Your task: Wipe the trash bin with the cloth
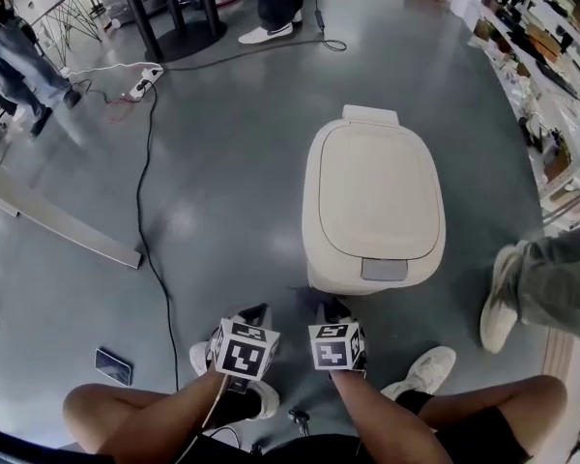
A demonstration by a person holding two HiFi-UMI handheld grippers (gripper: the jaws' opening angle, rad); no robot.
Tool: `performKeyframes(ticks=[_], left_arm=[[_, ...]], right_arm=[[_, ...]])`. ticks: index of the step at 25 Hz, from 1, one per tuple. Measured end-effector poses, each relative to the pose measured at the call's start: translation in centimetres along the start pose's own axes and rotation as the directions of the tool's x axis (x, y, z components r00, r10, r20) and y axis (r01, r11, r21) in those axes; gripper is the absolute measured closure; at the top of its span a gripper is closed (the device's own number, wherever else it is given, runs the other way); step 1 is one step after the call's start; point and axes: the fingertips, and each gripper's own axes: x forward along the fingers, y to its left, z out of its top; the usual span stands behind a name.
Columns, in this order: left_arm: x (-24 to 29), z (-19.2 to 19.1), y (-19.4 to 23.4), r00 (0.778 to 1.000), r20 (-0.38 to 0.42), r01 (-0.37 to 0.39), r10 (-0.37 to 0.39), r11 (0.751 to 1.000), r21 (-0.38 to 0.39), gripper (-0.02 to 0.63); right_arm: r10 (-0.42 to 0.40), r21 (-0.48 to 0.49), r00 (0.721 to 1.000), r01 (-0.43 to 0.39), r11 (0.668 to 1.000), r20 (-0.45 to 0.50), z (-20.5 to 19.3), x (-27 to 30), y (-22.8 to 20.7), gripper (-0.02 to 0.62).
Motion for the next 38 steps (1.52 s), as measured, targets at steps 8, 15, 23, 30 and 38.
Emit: performKeyframes(ticks=[8, 15, 23, 30, 38], left_arm=[[1.7, 1.2, -3.0, 0.999, -0.031, 0.03, -0.028, 0.999, 0.044, 0.606], [2.7, 0.3, -4.6, 0.995, -0.091, 0.053, -0.046, 0.995, 0.079, 0.606], [3.6, 1.1, -6.5, 0.993, -0.102, 0.075, -0.064, 0.991, 0.114, 0.606], [2.7, 4.0, -10.7, 0.992, -0.07, 0.114, -0.105, 0.984, 0.136, 0.606], [1.6, 7.2, -16.0, 0.996, 0.006, 0.084, -0.086, 0.982, 0.171, 0.606]], right_arm=[[-0.034, 0.056, 0.999, 0.034, 0.998, -0.009, -1.5, -0.6, -3.9, 0.503], [-0.072, 0.077, 0.997, 0.074, 0.994, -0.021, -3.2, -0.8, -8.3, 0.503], [-0.095, 0.089, 0.995, 0.096, 0.991, -0.021, -4.0, -1.0, -10.7, 0.503], [-0.035, -0.074, 0.999, 0.034, 0.997, -0.003, -3.1, -3.5, -11.0, 0.503], [0.183, -0.308, 0.978, -0.144, 0.94, 0.102, 0.9, -9.9, -15.2, 0.503]])
